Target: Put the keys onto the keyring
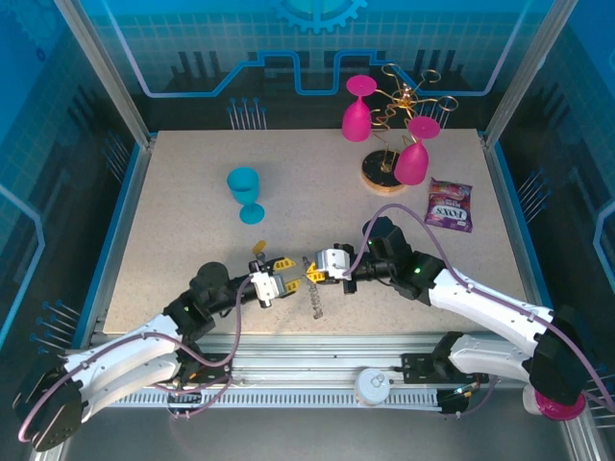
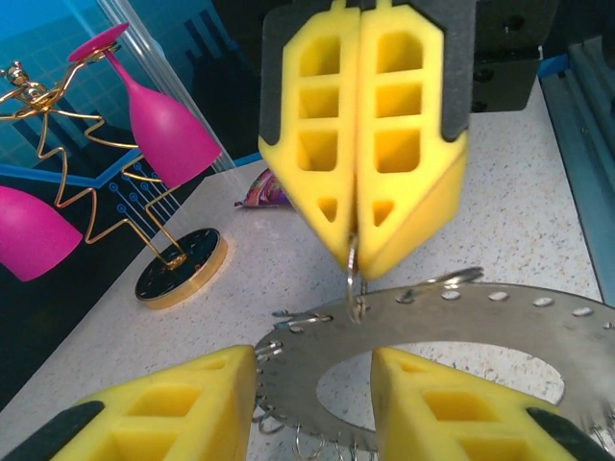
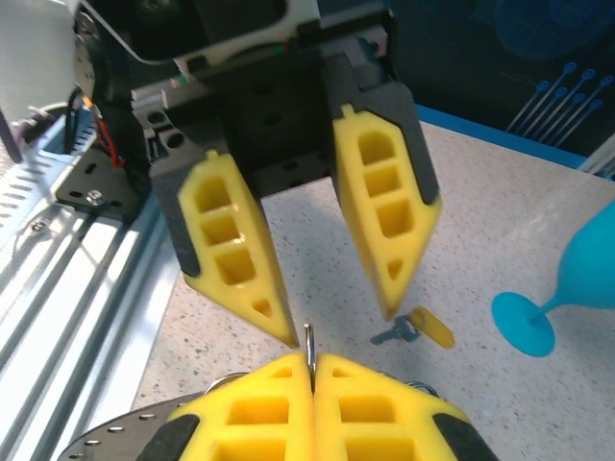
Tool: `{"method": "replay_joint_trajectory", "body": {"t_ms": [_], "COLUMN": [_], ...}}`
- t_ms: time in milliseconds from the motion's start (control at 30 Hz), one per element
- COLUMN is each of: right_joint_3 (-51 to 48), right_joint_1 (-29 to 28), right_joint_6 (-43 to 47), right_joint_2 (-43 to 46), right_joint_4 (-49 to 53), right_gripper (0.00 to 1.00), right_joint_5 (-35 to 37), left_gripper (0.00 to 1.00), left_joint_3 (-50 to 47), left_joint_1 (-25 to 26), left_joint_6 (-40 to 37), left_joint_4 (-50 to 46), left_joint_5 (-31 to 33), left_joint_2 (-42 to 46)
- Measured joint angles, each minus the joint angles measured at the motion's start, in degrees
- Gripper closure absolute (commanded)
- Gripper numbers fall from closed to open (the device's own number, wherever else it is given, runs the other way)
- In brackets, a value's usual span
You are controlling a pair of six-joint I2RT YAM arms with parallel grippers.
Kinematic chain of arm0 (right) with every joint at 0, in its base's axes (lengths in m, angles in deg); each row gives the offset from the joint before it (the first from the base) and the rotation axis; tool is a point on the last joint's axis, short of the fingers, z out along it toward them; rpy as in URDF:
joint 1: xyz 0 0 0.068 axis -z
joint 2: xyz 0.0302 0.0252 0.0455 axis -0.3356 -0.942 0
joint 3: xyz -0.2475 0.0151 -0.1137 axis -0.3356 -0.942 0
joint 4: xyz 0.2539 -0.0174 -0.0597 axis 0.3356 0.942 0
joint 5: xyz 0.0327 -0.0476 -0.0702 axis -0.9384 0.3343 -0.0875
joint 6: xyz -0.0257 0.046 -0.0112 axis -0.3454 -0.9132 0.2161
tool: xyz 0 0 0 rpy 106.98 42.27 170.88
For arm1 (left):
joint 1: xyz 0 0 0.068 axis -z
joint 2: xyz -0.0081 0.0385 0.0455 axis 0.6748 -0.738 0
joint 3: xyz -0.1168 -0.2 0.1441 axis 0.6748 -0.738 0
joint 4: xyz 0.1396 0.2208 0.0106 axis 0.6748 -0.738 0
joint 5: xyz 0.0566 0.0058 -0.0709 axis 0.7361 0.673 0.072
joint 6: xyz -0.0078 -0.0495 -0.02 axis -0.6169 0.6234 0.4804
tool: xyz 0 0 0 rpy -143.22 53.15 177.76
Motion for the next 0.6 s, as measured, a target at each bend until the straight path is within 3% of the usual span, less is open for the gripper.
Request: {"method": "replay_joint_trajectory", "body": {"t_ms": [333,600], "right_joint_3": [-0.07,-0.46], "right_joint_1": [0.28,0.37], "right_joint_6": [-2.12,-3.30], "right_joint_2": [-0.13,-0.39], "right_joint_4": [-2.34,-3.85], "right_gripper": [1.00,1.00], "right_joint_5": [-3.85,-4.33], "left_gripper": [0.76,0.74], "left_joint_3": [-0.72,-1.09], "left_joint_1": [0.00,0.00], "left_joint_6": [5.51,7.48], "left_joint_4": [6.43,7.61], "left_joint_5": [-3.78,-5.25], "left_joint_2": [-3.02,-3.08]}}
